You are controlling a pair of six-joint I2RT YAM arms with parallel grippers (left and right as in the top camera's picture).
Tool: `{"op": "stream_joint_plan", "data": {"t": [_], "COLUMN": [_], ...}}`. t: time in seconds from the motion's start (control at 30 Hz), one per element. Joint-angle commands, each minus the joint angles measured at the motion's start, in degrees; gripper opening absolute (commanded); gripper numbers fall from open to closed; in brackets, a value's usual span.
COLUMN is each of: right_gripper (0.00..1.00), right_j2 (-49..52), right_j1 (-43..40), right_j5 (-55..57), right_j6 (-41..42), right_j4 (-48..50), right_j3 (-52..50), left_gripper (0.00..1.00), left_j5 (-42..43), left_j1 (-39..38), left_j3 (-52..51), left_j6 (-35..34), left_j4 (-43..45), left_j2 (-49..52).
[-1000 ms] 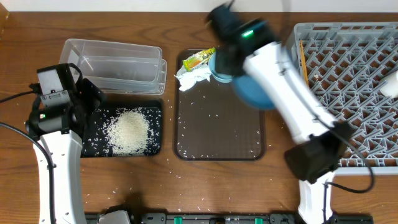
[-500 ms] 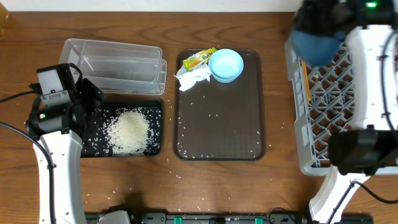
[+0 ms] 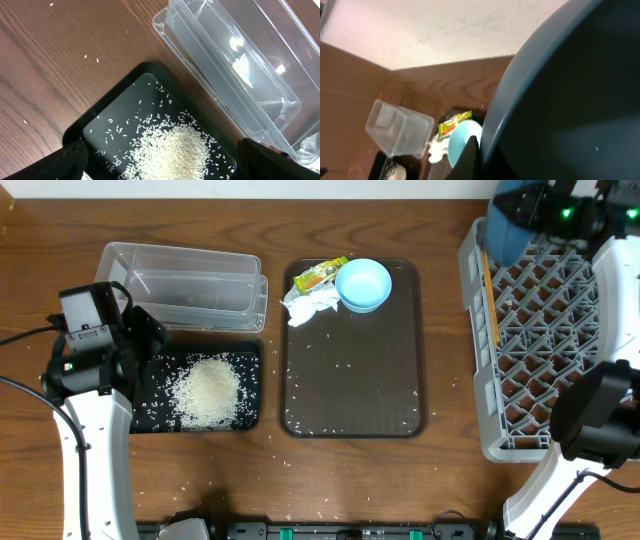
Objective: Sort waste into correct bins and load items into the dishwasher rack
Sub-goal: 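Lower the blue plate into the rack and release it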
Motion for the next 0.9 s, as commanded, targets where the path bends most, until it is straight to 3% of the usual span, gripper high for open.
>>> {"op": "stream_joint_plan", "data": {"t": [0.0,0.87], "right_gripper": [0.01,0.01], "right_j2": [-0.24,-0.24], "right_j1": [-0.20,-7.50], "right_j5": [-4.50,1.51], "right_j6": [3.82,2.51], "right_j4": [3.02,-8.07], "right_j3": [-2.86,-4.37], "left_gripper": [0.98,0.98], "left_j5": [-1.14,-1.14], "left_j1": [0.24,0.24], "left_j3": [0.63,0.63], "left_j6": [-0.07,-0.07], "left_j4": [0.02,0.02], "left_j2": [0.42,0.42]}}
